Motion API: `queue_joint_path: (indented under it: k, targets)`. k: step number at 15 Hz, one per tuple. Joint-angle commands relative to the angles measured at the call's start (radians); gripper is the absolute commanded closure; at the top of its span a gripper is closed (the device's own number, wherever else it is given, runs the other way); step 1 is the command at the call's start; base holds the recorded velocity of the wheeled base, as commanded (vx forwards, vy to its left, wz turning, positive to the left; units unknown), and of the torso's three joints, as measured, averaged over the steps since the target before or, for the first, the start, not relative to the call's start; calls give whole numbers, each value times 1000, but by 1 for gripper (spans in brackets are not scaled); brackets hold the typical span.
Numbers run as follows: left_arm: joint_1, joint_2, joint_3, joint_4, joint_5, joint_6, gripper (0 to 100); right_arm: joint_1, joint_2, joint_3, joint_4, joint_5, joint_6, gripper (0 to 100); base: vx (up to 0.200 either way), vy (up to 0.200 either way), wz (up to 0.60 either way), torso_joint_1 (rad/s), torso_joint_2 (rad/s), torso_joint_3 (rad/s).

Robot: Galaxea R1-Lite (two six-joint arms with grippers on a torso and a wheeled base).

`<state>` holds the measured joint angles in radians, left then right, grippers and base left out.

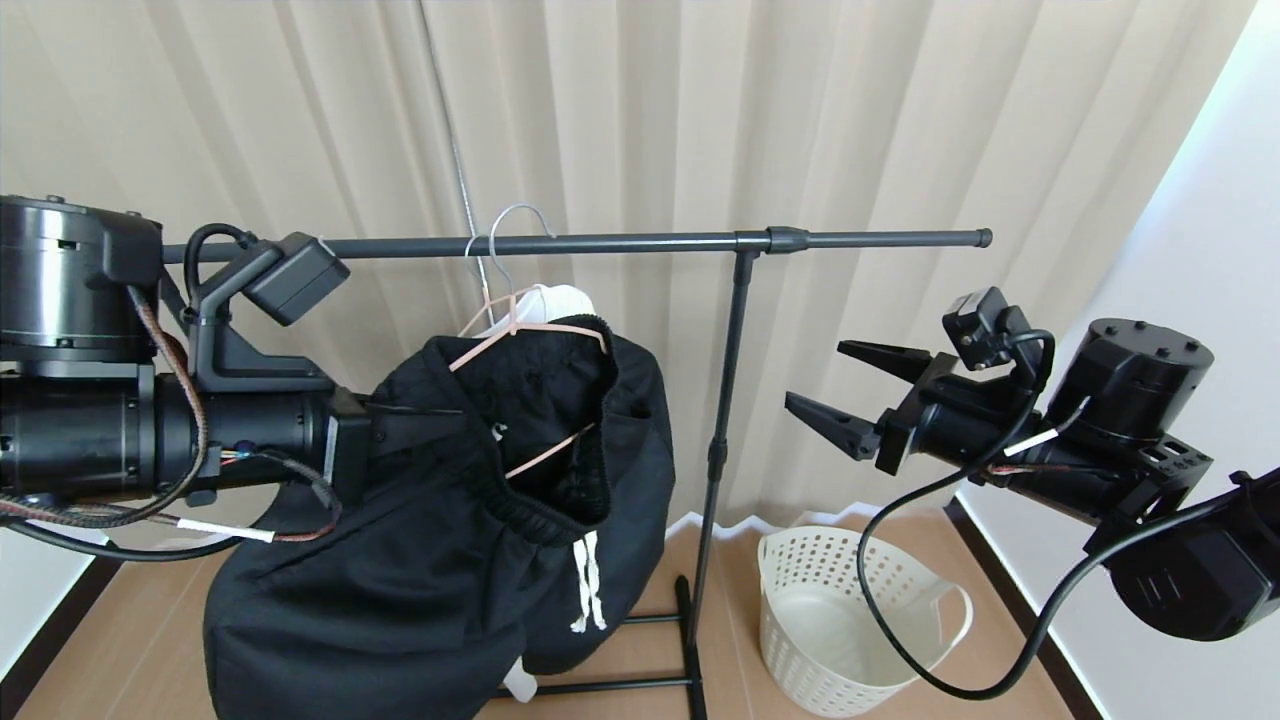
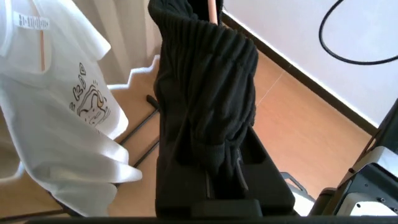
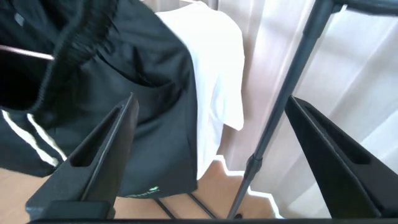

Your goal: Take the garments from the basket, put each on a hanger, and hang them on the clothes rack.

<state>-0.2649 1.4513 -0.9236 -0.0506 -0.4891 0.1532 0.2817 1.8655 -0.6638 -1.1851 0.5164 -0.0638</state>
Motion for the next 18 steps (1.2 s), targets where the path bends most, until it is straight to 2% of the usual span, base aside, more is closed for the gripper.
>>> queue_joint_path:
  k: [1,2,6,10,14,18]
  targets:
    - [-34,64,-38,0,38,-35,100,1,6,-3,-1,1,-1,0,0,0,0,0,0,0]
    - [-53,92,-60,0,70,-60,100,1,9,-7,-1,-1,-1,0,0,0,0,0,0,0]
    - [-89,167,-126,0,104,-123,100,-3,11,-8,7,-1,-1,0,0,0,0,0,0,0]
    - [-120,221,-170,-2,153,-149,100,-3,6,-14,18,-4,-1,0,0,0,0,0,0,0]
    - [-155,299,-256,-2,227,-236,100,-4,6,-16,18,-6,-1,0,0,0,0,0,0,0]
    - [-169,360,-330,-2,288,-285,100,-6,4,-16,18,-6,-1,0,0,0,0,0,0,0]
